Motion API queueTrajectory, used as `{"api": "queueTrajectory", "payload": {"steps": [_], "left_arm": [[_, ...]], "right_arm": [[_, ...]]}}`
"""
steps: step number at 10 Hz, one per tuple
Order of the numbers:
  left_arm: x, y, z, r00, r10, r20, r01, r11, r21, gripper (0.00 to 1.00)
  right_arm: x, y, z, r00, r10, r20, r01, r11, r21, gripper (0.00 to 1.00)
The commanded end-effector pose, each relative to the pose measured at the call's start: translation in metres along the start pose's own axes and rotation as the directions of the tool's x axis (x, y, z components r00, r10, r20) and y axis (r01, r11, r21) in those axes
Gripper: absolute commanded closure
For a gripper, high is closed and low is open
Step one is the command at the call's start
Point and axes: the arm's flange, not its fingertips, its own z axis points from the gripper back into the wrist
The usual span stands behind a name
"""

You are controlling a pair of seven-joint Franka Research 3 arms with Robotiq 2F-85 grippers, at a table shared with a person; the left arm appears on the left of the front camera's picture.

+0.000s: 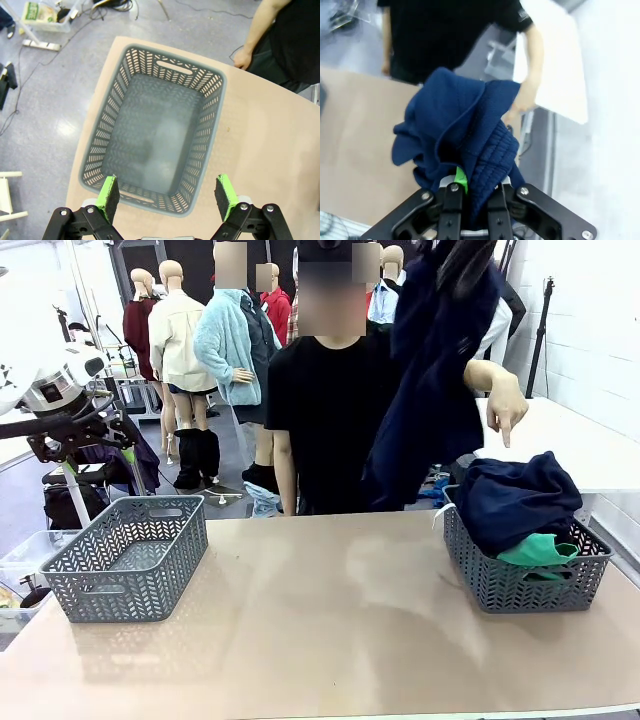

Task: Sort the tops and bottoms.
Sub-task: Sort the clothes according to human instructions.

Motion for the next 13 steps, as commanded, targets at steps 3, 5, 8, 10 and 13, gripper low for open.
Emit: {"api": "queueTrajectory", "payload": {"steps": [3,5,8,10,13], "left_arm": [[-0.001,-0.001,0.001,1.0,0.026,-0.008,-0.026,1.0,-0.007,0.0],[-0.001,-0.001,0.001,1.0,0.026,-0.008,-0.026,1.0,-0.007,0.0],[-0.001,-0.001,0.001,1.0,0.026,-0.008,-0.026,1.0,-0.007,0.0],[-0.001,-0.001,0.001,1.0,0.026,-0.008,-0.026,1.0,-0.007,0.0],[-0.001,-0.001,0.001,1.0,0.026,-0.008,-0.026,1.0,-0.007,0.0]], "right_arm": [[-0.025,-0.073,0.036,0.926,-0.348,0.146,0.363,0.927,-0.091,1.0],[-0.037,-0.107,0.009,0.893,-0.434,0.119,0.443,0.894,-0.065,1.0],[-0.049,-0.14,-0.083,0.873,-0.485,-0.052,0.483,0.874,-0.052,1.0],[-0.065,-0.144,-0.14,0.867,-0.484,-0.118,0.489,0.872,0.016,1.0],[-0.08,-0.132,-0.215,0.86,-0.449,-0.242,0.489,0.861,0.14,1.0]]}}
